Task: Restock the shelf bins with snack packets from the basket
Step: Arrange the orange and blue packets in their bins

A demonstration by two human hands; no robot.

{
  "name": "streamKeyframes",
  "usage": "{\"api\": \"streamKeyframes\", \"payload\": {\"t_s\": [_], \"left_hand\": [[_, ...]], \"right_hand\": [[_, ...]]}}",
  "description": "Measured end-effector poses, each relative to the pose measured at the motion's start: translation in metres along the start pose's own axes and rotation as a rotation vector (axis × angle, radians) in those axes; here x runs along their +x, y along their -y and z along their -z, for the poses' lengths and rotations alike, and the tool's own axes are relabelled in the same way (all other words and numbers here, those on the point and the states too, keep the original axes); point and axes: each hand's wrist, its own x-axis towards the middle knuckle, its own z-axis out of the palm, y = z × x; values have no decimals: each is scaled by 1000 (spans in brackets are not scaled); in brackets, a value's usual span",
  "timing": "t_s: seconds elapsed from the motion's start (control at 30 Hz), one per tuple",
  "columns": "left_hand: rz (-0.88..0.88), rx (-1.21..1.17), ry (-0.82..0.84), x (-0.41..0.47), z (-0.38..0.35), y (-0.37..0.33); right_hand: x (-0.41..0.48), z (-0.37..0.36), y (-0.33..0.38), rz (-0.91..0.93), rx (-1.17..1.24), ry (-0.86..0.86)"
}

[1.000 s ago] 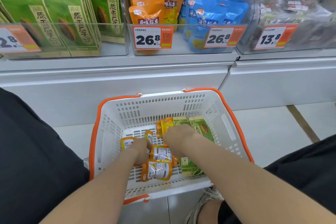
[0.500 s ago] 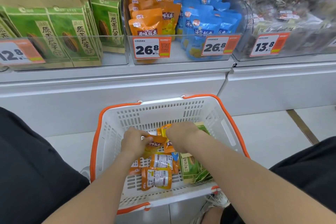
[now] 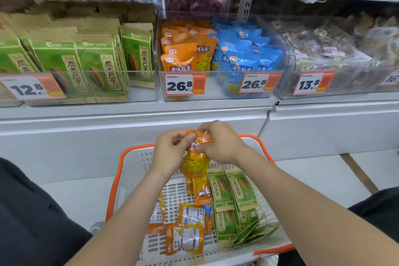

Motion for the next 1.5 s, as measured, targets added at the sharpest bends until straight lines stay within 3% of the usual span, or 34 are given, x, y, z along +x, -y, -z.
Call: {"api": "streamKeyframes", "payload": {"t_s": [0.13, 0.27, 0.57, 0.77, 0.9, 1.13, 1.27, 1.5], "left_hand": [[-188, 83, -128, 10, -2, -29], [-361, 171, -152, 14, -4, -56], [-654, 334, -411, 31, 1, -111], [-720, 400, -385, 58, 2, -147], [-725, 682, -316, 79, 8, -161], [-501, 1247, -69, 109, 26, -186], [-454, 1325, -22, 120, 27, -176], [-448, 1299, -57, 124, 25, -172]], "right_hand": [[2, 24, 27, 100, -36, -226], [3, 50, 51, 206, -75, -419], [9, 98, 86, 346, -10, -620], [18, 135, 98, 434, 0, -764], [32, 161, 95, 401, 28, -871], [63, 178, 78, 214, -234, -692], [87, 173, 74, 153, -419, -523], [111, 148, 73, 64, -523, -456]]}}
